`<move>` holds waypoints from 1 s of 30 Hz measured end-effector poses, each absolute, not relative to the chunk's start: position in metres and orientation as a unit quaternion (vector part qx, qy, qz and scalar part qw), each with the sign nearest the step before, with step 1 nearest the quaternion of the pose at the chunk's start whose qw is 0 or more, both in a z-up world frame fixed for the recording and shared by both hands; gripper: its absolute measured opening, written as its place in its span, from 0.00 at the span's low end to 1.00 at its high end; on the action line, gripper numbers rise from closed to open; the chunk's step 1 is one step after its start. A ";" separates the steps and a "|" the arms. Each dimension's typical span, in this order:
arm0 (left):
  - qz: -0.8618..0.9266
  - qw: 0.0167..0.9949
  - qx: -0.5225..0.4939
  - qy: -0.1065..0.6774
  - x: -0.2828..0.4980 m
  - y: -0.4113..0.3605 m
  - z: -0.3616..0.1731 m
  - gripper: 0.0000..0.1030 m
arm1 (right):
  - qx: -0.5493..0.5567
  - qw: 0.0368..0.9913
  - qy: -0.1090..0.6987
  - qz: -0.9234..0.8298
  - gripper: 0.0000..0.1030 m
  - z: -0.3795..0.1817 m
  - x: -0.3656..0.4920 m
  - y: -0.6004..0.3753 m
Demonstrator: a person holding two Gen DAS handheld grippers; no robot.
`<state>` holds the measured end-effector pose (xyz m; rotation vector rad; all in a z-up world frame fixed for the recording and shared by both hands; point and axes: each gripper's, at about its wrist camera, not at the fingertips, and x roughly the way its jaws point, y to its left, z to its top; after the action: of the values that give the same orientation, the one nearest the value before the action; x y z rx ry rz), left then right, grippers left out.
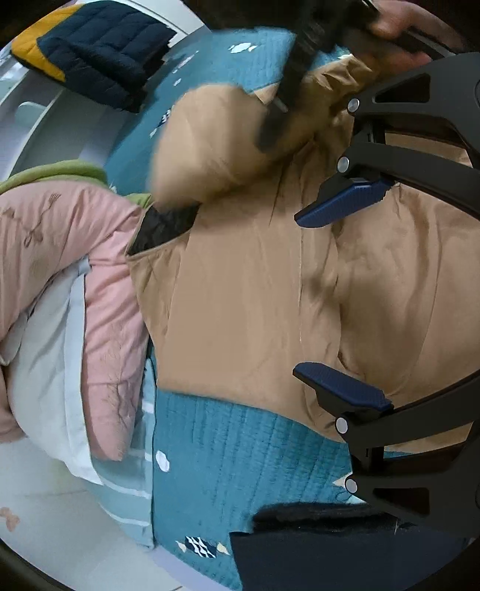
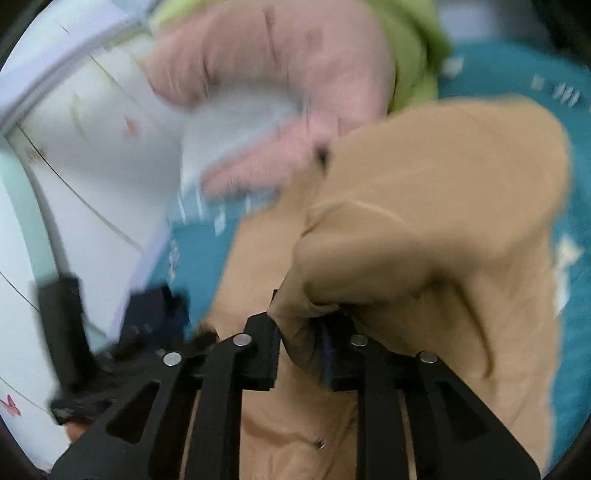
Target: Fold large clothes
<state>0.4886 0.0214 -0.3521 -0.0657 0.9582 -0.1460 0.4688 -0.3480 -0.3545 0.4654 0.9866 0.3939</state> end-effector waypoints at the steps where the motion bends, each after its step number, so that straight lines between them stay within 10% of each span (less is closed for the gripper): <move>1: -0.065 0.885 -0.027 0.461 0.488 0.023 -0.355 0.74 | 0.226 0.835 0.468 0.182 0.23 -0.354 0.471 -0.350; 11: -0.058 0.878 -0.058 0.472 0.496 0.038 -0.370 0.75 | 0.364 0.880 0.302 0.051 0.62 -0.295 0.421 -0.451; 22: -0.047 0.877 -0.072 0.474 0.515 0.050 -0.380 0.75 | 0.572 0.771 0.278 0.030 0.63 -0.384 0.439 -0.534; 24: -0.039 0.863 -0.075 0.497 0.522 0.058 -0.393 0.75 | 0.558 0.790 0.252 0.039 0.53 -0.378 0.449 -0.529; 26: -0.038 0.844 -0.072 0.530 0.529 0.064 -0.410 0.74 | 0.510 0.824 0.245 0.026 0.14 -0.359 0.455 -0.519; 30: -0.056 0.836 -0.056 0.544 0.532 0.068 -0.420 0.74 | 0.419 0.881 0.217 0.047 0.09 -0.309 0.471 -0.477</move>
<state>0.5324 0.0676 -0.4197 -0.1180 1.1510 -0.1186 0.4711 -0.4772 -0.3093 0.8721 0.4529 0.0979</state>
